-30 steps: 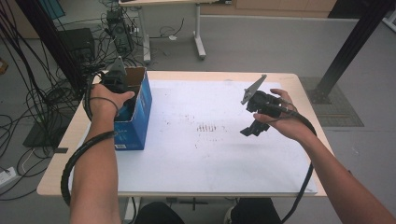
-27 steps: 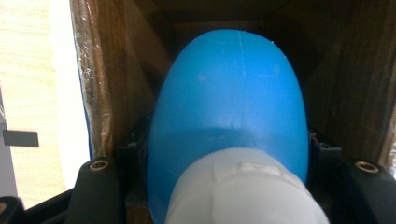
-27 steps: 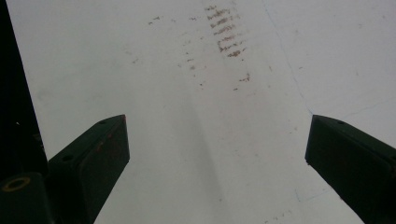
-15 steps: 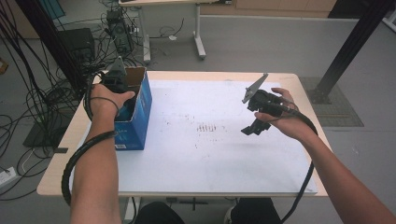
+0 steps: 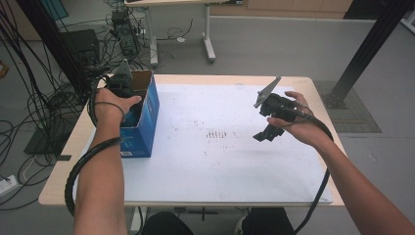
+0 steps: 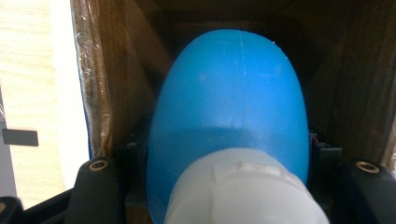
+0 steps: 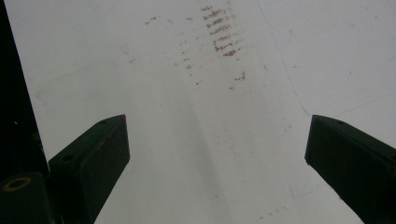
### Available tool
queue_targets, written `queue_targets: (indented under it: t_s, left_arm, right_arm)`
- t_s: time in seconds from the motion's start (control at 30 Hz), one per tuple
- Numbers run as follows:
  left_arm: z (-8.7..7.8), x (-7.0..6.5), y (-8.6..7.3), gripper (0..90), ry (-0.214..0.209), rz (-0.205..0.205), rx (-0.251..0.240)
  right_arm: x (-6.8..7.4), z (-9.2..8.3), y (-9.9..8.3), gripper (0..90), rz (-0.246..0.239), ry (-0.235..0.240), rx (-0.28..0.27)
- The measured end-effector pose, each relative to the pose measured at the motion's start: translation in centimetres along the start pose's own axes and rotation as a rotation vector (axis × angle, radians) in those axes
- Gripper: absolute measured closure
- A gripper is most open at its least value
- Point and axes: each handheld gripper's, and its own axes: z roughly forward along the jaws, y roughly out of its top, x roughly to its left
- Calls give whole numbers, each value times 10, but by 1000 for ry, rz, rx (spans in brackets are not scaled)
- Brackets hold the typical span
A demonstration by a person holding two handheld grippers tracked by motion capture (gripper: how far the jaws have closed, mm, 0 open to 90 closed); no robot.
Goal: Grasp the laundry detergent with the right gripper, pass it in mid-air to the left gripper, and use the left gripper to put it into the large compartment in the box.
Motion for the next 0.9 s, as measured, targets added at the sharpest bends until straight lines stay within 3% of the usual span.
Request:
queue_targets:
  t_s: [0.9]
  left_arm:
    - [0, 0, -1, 362, -1, 0, -6]
  right_arm:
    - [0, -1, -1, 63, -3, -4, 1]
